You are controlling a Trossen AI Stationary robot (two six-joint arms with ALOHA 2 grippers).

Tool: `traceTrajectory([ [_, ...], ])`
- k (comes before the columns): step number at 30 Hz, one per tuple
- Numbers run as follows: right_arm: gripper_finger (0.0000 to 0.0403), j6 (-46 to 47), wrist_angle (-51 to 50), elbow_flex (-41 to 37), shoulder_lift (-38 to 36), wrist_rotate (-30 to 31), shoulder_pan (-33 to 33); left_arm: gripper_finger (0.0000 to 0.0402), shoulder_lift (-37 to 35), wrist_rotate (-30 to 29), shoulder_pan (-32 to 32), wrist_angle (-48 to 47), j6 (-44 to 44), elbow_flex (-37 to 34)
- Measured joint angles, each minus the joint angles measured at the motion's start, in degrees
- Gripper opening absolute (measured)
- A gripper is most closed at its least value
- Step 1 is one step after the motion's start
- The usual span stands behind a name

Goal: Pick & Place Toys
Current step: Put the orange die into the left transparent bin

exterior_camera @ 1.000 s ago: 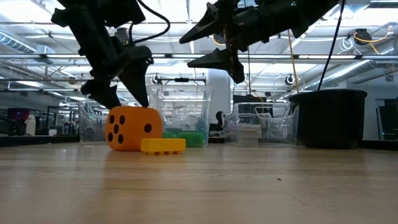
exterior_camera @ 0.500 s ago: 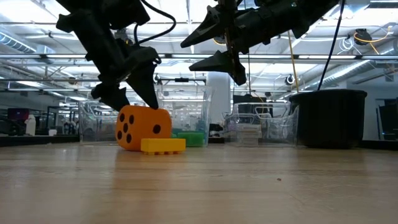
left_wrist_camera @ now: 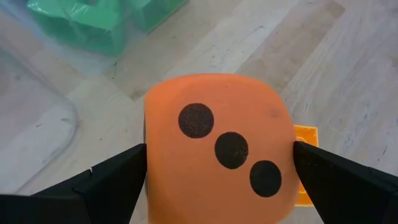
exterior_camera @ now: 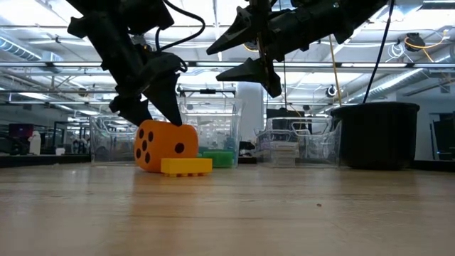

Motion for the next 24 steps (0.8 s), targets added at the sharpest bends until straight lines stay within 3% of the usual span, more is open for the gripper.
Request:
traceTrajectory([
  [24,0.0215,0.0,0.0,0.0,0.0,0.0,0.0,0.0399,1.5,0.2,0.2,0.9,1.9,0.1],
])
